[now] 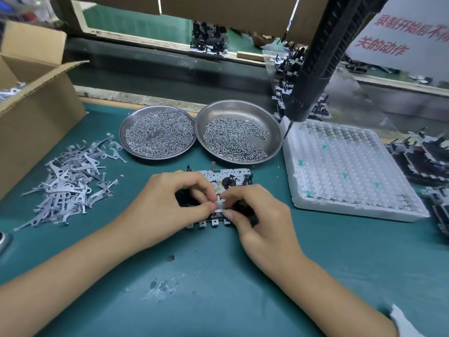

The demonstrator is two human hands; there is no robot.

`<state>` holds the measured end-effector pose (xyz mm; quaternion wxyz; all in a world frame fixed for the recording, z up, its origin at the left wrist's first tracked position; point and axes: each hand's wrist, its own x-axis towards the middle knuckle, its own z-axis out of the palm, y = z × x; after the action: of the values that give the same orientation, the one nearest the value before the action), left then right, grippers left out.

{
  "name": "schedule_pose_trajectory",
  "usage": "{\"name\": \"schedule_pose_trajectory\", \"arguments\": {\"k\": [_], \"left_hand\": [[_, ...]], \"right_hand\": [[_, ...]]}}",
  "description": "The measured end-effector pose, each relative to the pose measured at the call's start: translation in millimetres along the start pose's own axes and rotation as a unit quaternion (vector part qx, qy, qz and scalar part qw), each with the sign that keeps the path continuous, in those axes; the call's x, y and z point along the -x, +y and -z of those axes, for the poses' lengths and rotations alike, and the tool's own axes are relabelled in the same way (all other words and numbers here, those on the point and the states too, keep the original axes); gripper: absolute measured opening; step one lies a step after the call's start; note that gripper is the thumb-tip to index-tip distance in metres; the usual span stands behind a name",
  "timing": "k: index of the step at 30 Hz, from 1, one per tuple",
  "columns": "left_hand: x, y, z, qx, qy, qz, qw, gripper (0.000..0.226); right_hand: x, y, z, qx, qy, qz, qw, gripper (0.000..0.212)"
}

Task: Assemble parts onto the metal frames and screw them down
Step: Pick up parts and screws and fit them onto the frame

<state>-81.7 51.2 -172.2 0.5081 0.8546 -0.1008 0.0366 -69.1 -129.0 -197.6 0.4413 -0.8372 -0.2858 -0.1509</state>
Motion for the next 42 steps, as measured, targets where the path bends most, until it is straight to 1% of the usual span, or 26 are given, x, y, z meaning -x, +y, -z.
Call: {"name": "schedule_pose_trajectory", "arguments": {"k": [2,3,5,7,9,13,15,16,18,20,23,25,28,30,34,37,42], "left_hand": [[-1.6,-0.7,2.6,0.000,-0.006,-0.001,1.000,0.016],[-2.3,-1.2,3.6,-0.002,-0.007,-0.001,1.000,0.016],[-3.1,-1.7,3.9,-0.006,-0.008,-0.008,1.000,0.016],[-2.4,-1.0,2.3,-0.020,-0.004,-0.024,0.999,0.017],[-1.8,0.4,1.3,-0.033,-0.002,-0.035,0.999,0.018],[-2.8,1.7,4.0,-0.035,-0.002,-0.036,0.999,0.021],[-2.8,2.4,5.1,-0.032,-0.004,-0.032,0.999,0.022],[-2.4,2.5,4.7,-0.023,-0.004,-0.030,0.999,0.023],[-1.5,2.1,3.3,0.003,0.000,-0.015,1.000,0.026],[-0.9,0.8,0.9,0.015,0.008,-0.003,1.000,0.031],[-1.7,-1.3,-1.1,0.036,0.013,0.009,0.999,0.039],[-2.7,-2.9,-1.8,0.040,0.016,0.011,0.999,0.043],[-3.5,-2.6,-2.6,0.038,0.013,0.013,0.999,0.041],[-5.3,-1.8,-1.8,0.036,0.003,0.013,0.999,0.043],[-11.8,-0.5,2.0,0.011,-0.023,0.007,1.000,0.052],[-14.4,0.4,3.0,0.009,-0.034,0.004,0.999,0.053],[-14.7,0.2,3.7,0.000,-0.034,-0.005,0.999,0.053]], "right_hand": [[-3.0,-0.4,3.9,-0.052,0.017,-0.035,0.998,0.016],[-4.4,-0.5,5.7,-0.078,0.029,-0.057,0.995,0.016],[-6.5,-1.0,8.0,-0.120,0.046,-0.096,0.987,0.020],[-7.6,-2.1,8.7,-0.143,0.052,-0.120,0.981,0.028],[-7.8,-2.9,8.3,-0.147,0.051,-0.127,0.980,0.032],[-7.7,-2.9,9.2,-0.157,0.053,-0.127,0.978,0.030],[-6.7,-2.1,10.6,-0.108,0.017,-0.094,0.990,0.018],[-5.7,-1.2,11.3,-0.061,-0.008,-0.056,0.997,0.014],[-3.5,1.8,10.7,0.023,-0.041,0.025,0.999,0.011],[-1.1,3.1,9.5,0.071,-0.049,0.067,0.994,0.009],[1.0,2.5,6.9,0.128,-0.044,0.103,0.985,0.008],[1.9,1.4,5.0,0.144,-0.035,0.111,0.983,0.007],[2.7,-0.5,3.3,0.155,-0.028,0.111,0.981,0.008],[3.0,-1.8,2.4,0.167,-0.027,0.107,0.980,0.009],[3.3,-2.2,-0.4,0.190,-0.020,0.099,0.977,0.010],[3.5,-2.3,-1.3,0.204,-0.018,0.095,0.974,0.008],[3.1,-1.9,-0.5,0.193,-0.025,0.087,0.977,0.008]]}}
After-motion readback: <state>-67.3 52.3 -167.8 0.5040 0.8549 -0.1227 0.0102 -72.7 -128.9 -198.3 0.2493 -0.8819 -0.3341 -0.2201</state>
